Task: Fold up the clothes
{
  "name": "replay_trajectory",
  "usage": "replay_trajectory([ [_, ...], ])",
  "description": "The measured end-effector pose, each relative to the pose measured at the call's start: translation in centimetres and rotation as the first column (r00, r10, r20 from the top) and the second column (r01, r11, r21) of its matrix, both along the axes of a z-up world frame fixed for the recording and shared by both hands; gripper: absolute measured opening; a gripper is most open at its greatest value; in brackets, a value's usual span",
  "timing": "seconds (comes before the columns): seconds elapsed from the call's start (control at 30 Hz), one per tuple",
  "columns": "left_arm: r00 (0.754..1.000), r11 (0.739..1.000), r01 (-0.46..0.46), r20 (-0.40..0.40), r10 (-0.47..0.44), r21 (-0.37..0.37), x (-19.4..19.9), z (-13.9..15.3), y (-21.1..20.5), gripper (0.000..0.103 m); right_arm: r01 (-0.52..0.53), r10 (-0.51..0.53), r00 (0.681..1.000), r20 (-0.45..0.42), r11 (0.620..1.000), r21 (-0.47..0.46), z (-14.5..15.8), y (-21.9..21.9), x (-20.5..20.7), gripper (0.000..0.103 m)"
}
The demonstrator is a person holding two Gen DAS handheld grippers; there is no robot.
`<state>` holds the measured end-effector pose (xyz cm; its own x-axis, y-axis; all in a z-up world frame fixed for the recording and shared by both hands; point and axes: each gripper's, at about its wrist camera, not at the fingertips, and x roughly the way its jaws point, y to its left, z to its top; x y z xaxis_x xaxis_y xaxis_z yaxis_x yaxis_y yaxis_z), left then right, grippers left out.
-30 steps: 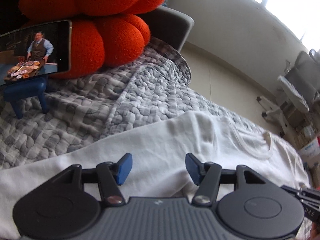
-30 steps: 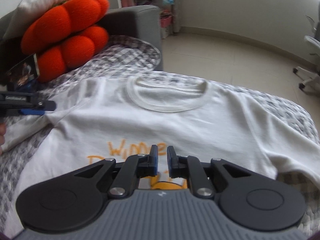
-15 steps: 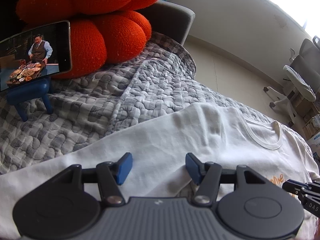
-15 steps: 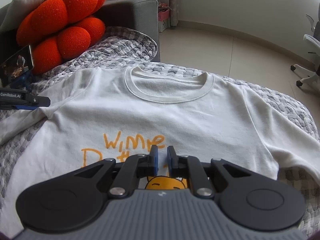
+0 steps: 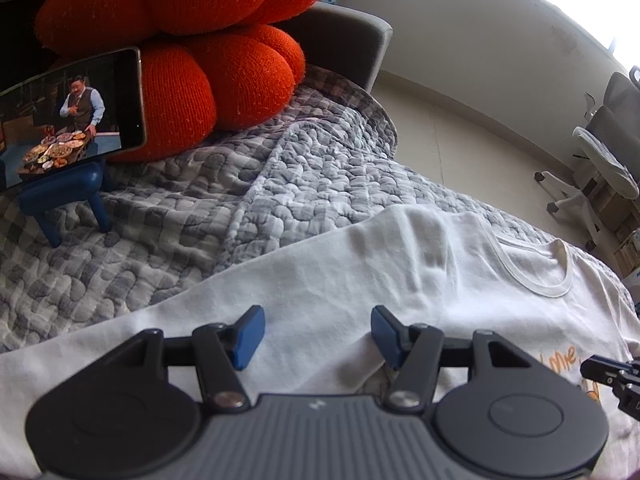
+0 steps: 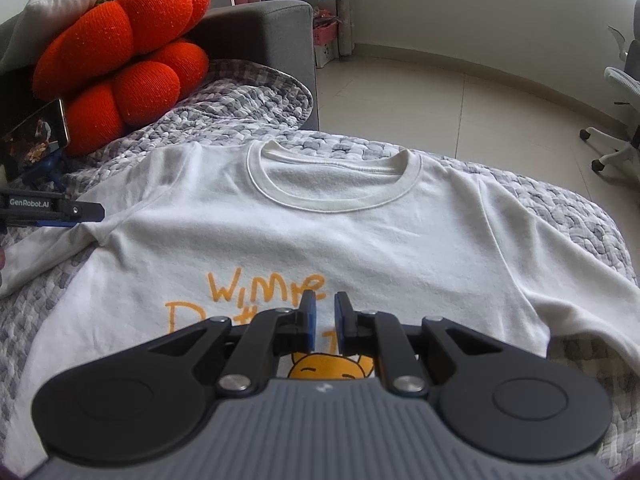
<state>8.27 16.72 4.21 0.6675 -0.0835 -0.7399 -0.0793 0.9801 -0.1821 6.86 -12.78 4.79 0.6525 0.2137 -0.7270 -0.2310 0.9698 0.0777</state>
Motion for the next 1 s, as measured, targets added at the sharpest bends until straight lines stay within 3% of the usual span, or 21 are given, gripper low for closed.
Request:
replay_trajectory([
  [0.27, 0.999, 1.000, -0.021, 0.037, 0.021, 0.018, -0.6, 1.0, -0.2, 0.060, 0.008, -0.009, 1.000, 0.029, 1.000, 0.029, 1.3, -0.7, -0.6, 0.015],
  [0.63, 0.991, 0.994, 0.099, 0.086, -0.102, 0.036, -2.4, 2.9, -5.4, 0.060, 0.019, -0.021, 0.999, 0.026, 0.998, 0.056, 2.0, -1.3, -0.7, 0.015],
  [0.87, 0.988, 0.989, 0.150, 0.046, -0.150, 0.016, -2.5, 2.6, -8.6, 0.060, 0.035, -0.033, 0.998, -0.052, 0.999, 0.038, 0.3, -1.2, 0.0, 0.015],
  [1.0, 0.988, 0.988, 0.156, -0.013, -0.156, -0.009, -1.6, 1.0, -9.9, 0.060, 0.030, -0.028, 0.996, -0.079, 0.999, 0.014, -0.5, -0.9, 0.2, 0.015],
])
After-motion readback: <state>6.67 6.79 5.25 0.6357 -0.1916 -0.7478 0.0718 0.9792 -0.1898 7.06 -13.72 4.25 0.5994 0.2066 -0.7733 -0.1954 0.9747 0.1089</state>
